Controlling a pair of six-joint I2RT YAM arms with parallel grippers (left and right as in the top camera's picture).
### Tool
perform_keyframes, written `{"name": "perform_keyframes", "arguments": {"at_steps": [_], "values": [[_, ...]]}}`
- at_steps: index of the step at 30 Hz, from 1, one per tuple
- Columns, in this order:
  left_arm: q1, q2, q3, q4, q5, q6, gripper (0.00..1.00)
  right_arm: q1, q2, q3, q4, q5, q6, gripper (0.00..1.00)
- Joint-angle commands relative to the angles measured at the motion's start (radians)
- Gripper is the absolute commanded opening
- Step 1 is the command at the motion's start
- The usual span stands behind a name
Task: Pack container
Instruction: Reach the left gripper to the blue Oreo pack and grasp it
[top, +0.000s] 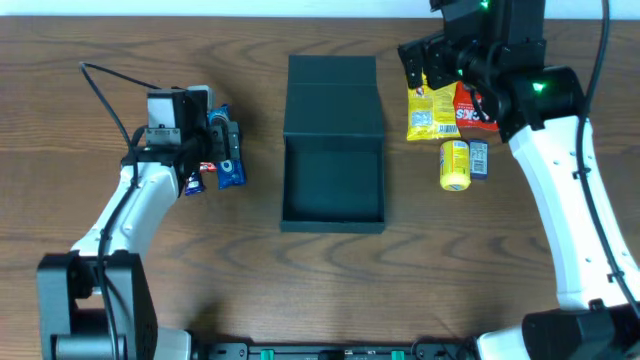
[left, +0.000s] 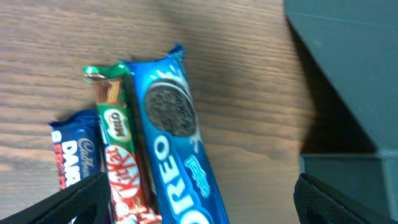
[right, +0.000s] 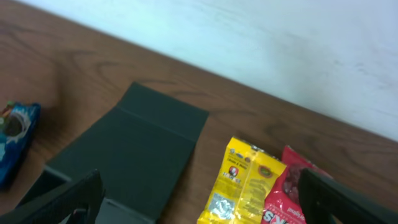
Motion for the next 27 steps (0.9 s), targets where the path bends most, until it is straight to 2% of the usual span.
{"name": "perform_keyframes", "arguments": {"at_steps": [1,5,6,7,16,20,27], "values": [[-0.024,0.04,0.019,0.028,-0.055,-0.014,0.95,-0.005,0.025,-0.002,-0.01,-0.024,-0.017,0.99],[-0.038,0.089,0.019,0.046,-0.124,-0.049,1.0,-0.003,0.032,-0.002,-0.017,-0.024,0.012,0.99],[-0.038,0.097,0.019,0.045,-0.144,-0.066,0.92,-0.003,0.032,-0.002,-0.023,-0.024,0.012,0.99],[-0.038,0.101,0.019,0.045,-0.161,-0.082,0.9,-0.003,0.032,-0.002,-0.028,-0.024,0.013,0.99],[-0.038,0.149,0.019,0.076,-0.185,-0.157,0.85,-0.003,0.032,-0.002,-0.048,-0.024,0.039,0.99],[-0.038,0.191,0.019,0.113,-0.126,-0.193,0.78,-0.003,0.032,-0.002,-0.051,-0.024,0.039,0.99],[-0.04,0.201,0.019,0.131,-0.125,-0.205,0.71,-0.003,0.032,-0.002,-0.057,-0.024,0.057,0.99]]}}
